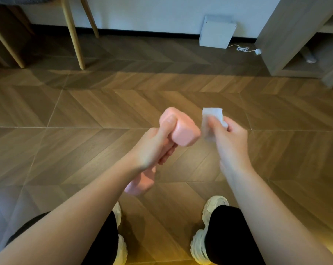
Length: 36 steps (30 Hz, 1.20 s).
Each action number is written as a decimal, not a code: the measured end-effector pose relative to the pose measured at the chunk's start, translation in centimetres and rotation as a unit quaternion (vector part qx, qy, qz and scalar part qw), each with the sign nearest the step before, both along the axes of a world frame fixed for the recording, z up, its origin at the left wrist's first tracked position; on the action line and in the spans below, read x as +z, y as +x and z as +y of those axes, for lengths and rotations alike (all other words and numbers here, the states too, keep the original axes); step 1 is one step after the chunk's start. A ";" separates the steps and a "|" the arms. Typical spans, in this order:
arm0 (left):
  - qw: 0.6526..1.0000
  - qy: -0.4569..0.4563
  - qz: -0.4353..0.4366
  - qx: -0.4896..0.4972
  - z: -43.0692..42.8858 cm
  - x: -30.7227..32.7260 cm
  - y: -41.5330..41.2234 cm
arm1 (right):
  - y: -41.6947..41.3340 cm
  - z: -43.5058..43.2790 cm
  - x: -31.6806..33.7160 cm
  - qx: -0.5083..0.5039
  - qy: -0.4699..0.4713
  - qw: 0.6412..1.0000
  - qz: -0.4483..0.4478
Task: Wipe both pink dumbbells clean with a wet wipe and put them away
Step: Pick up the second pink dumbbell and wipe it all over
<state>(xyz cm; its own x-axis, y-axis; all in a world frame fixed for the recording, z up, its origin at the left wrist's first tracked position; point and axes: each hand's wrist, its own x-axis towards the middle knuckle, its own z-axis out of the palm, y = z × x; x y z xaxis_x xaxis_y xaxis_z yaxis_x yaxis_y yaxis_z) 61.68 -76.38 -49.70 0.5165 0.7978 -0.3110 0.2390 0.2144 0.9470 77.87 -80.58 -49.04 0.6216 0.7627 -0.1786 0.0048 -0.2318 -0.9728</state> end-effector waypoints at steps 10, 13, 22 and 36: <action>0.992 0.036 0.117 0.007 -0.5 -0.6 0.2 | -0.8 -1.8 1.1 0.171 0.050 0.977 -0.114; 0.992 0.054 0.117 -0.005 -0.8 -0.9 0.2 | -1.0 -1.5 0.8 0.193 0.019 0.975 -0.106; 0.997 0.027 0.071 -0.006 -1.1 -1.0 0.0 | -0.4 -1.7 0.1 0.213 0.032 0.976 -0.023; 0.994 0.028 0.088 -0.067 -0.6 -1.0 -0.2 | -0.7 -0.8 -0.4 0.203 0.025 0.979 0.011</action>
<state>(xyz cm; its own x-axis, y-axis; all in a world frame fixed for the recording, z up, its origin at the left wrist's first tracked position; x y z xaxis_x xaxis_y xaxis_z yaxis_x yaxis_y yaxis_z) 61.47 -76.95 -50.69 0.5605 0.7442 -0.3633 0.4245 0.1185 0.8976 77.18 -81.42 -49.44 0.2613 0.9543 -0.1447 0.0647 -0.1668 -0.9839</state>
